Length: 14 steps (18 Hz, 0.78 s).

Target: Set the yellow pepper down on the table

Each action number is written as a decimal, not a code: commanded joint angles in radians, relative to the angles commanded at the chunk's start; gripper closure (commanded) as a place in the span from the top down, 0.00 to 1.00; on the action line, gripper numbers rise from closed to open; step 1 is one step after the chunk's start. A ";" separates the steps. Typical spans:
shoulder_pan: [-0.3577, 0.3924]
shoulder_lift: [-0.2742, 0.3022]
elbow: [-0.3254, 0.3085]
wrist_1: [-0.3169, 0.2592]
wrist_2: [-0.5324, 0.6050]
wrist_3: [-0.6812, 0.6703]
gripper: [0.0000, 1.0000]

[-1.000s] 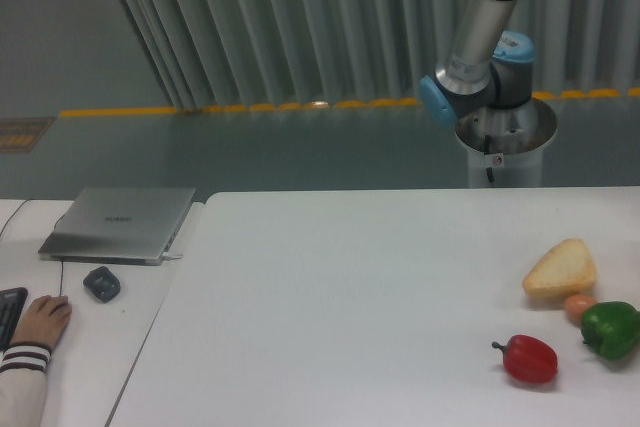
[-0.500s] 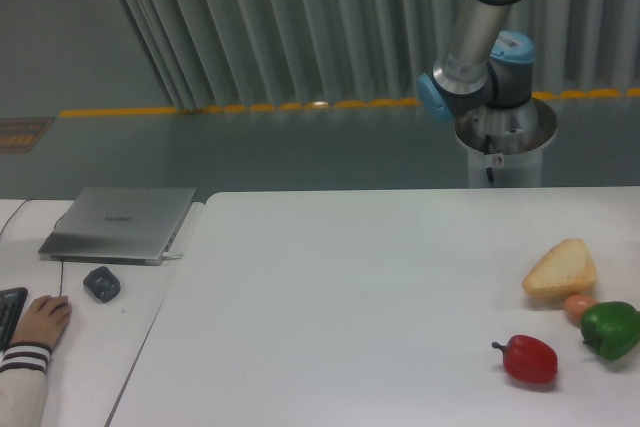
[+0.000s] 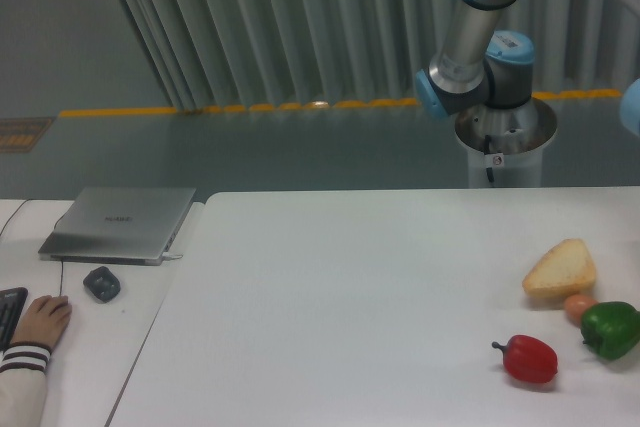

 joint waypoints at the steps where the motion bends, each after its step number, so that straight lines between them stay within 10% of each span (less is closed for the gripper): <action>1: -0.011 -0.006 -0.005 0.002 0.002 -0.020 0.26; 14: -0.037 -0.028 -0.048 0.020 0.008 -0.068 0.35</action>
